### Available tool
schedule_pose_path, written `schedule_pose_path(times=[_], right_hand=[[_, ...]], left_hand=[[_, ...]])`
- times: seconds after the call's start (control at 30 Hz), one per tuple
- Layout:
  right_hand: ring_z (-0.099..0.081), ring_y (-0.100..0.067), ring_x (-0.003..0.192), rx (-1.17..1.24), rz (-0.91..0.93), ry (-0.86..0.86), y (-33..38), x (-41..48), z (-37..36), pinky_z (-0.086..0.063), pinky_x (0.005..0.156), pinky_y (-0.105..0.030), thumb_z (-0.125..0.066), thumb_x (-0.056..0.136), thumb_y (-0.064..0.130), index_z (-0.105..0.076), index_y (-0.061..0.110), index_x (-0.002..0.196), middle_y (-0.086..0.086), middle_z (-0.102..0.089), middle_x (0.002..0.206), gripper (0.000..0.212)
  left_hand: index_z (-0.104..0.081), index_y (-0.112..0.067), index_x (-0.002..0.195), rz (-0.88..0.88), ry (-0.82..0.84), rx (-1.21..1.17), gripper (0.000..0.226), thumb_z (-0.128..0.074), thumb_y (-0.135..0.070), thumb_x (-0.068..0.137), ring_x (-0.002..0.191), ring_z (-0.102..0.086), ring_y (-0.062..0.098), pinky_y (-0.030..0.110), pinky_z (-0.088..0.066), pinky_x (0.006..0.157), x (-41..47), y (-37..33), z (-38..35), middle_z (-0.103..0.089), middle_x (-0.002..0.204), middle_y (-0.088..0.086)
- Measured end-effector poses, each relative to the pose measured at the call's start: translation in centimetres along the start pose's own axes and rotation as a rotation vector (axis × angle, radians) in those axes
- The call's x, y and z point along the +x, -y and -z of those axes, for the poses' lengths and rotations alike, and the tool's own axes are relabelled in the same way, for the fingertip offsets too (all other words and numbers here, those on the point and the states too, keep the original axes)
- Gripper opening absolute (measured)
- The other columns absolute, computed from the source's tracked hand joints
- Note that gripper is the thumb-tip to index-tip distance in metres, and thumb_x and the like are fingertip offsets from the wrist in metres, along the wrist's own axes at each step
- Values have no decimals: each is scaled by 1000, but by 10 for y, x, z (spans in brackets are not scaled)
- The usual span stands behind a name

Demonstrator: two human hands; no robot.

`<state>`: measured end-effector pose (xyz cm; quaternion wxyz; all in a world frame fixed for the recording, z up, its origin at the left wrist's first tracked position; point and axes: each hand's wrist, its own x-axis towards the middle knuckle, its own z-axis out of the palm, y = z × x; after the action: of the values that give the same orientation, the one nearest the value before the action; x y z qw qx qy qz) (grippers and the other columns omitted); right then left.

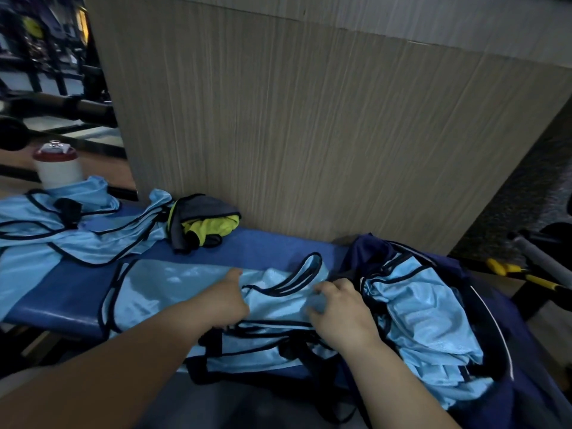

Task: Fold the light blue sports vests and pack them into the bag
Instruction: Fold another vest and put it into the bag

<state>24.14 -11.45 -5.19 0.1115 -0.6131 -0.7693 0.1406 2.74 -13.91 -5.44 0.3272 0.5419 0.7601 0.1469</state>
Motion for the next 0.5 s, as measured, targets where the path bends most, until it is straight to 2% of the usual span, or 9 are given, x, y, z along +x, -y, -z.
schedule_pose_path(times=[0.07, 0.1, 0.17, 0.27, 0.37, 0.5], right_hand=[[-42, -25, 122, -11, -39, -2, 0, -1, 1, -39, 104, -35, -59, 89, 49, -41, 27, 138, -2, -36, 132, 57], [-41, -25, 123, -10, -64, 1, -1, -1, 2, -39, 103, -34, -60, 88, 50, -38, 25, 138, -4, -36, 131, 60], [-40, -25, 122, -18, -104, 14, 0, -3, 4, -39, 100, -35, -61, 87, 51, -35, 23, 136, -5, -36, 130, 62], [-45, -27, 117, -23, -149, 28, 0, -4, 6, -40, 91, -35, -60, 86, 52, -34, 20, 130, -6, -40, 126, 60], [-53, -26, 107, -40, -175, 71, -3, -5, 7, -40, 78, -34, -58, 87, 52, -33, 18, 122, -6, -49, 118, 55], [-58, -24, 89, -8, -141, 76, -4, -7, 8, -40, 68, -34, -57, 88, 43, -33, 20, 109, -3, -59, 100, 39]], left_hand=[[-10, -26, 152, -64, -102, 194, 83, -58, -25, 84, 120, -48, 21, 32, -45, 97, 1, -3, 0, -40, 139, 4], [-16, -26, 150, -112, -154, 229, 79, -59, -27, 84, 130, -37, 22, 35, -39, 104, 2, -7, -2, -31, 145, 2], [-33, -27, 142, -240, -199, 200, 63, -59, -28, 85, 132, -32, 21, 34, -33, 108, 5, -20, -7, -32, 144, -3], [-51, -26, 127, -375, -175, 83, 44, -64, -39, 87, 126, -41, 18, 30, -37, 103, 18, -46, -22, -50, 132, -4], [-50, -21, 128, -326, -147, -82, 59, -69, -51, 80, 118, -52, 18, 34, -44, 99, 37, -70, -36, -53, 126, -2], [-31, -17, 146, -225, -147, -183, 95, -72, -61, 73, 128, -48, 22, 35, -43, 102, 66, -92, -47, -42, 146, 2]])
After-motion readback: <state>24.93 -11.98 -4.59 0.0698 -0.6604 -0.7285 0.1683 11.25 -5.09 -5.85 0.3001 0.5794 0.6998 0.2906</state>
